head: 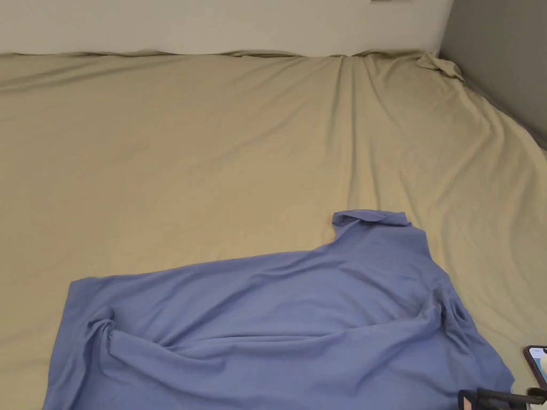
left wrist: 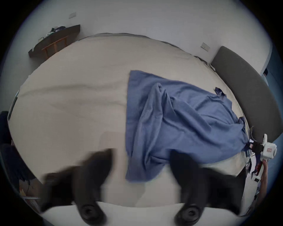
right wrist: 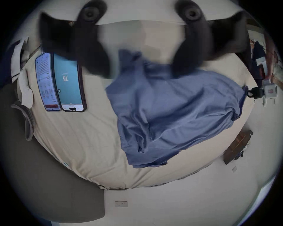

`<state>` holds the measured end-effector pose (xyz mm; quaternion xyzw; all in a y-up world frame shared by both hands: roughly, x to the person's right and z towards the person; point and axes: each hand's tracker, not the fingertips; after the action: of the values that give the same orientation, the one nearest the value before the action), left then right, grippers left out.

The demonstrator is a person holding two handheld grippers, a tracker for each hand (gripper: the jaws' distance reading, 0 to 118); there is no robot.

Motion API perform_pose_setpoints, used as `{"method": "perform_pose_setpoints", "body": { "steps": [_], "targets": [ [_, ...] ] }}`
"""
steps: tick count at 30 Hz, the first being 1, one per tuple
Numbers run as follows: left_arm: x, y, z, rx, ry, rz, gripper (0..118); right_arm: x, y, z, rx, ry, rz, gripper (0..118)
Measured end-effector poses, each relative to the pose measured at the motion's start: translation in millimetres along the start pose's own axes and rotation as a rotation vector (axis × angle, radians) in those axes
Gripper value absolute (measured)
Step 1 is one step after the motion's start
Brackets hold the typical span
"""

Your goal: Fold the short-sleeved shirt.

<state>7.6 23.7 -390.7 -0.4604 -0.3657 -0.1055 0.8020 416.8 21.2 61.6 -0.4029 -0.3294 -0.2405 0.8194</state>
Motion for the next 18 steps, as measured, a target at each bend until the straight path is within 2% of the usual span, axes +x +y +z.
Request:
{"method": "perform_pose_setpoints", "body": {
  "steps": [1, 2, 4, 6, 8, 9, 10, 11, 12, 14, 18],
  "targets": [
    [1.2, -0.6, 15.2, 0.008, 0.012, -0.001, 101, -4.4, 0.0, 11.8, 0.026, 0.015, 0.001, 114],
    [4.0, -0.9, 33.1, 0.018, 0.026, 0.002, 101, -9.9, 2.0, 28.0, 0.081, 0.045, -0.001, 113],
    [11.8, -0.9, 68.9, 0.107, 0.039, 0.003, 101, -25.5, 6.3, 56.3, 0.122, 0.040, -0.020, 113],
    [24.4, -1.7, 109.2, 0.229, 0.084, -0.018, 101, -42.1, 9.7, 81.6, 0.193, 0.054, -0.001, 113],
    [42.5, -4.2, 147.8, 0.374, 0.128, -0.081, 87, -58.4, 12.0, 104.6, 0.267, 0.057, 0.042, 108],
    [52.5, -4.1, 163.2, 0.439, 0.181, -0.107, 71, -67.1, 11.2, 116.4, 0.312, 0.060, 0.072, 92],
    [60.5, -1.5, 174.3, 0.463, 0.211, -0.128, 35, -73.8, 11.7, 124.8, 0.335, 0.073, 0.112, 34],
    [64.7, 1.9, 184.5, 0.510, 0.245, -0.153, 9, -80.1, 13.6, 129.3, 0.343, 0.070, 0.125, 2],
    [70.1, 4.2, 189.8, 0.510, 0.186, -0.136, 5, -85.6, 10.6, 131.7, 0.408, 0.042, 0.115, 2],
    [76.2, 11.7, 195.7, 0.500, 0.119, -0.147, 5, -85.6, 14.5, 133.1, 0.366, 0.122, 0.136, 2],
    [102.0, 40.9, 185.4, 0.495, 0.118, -0.184, 5, -85.3, 15.8, 126.7, 0.381, 0.126, 0.128, 2]
  ]
}}
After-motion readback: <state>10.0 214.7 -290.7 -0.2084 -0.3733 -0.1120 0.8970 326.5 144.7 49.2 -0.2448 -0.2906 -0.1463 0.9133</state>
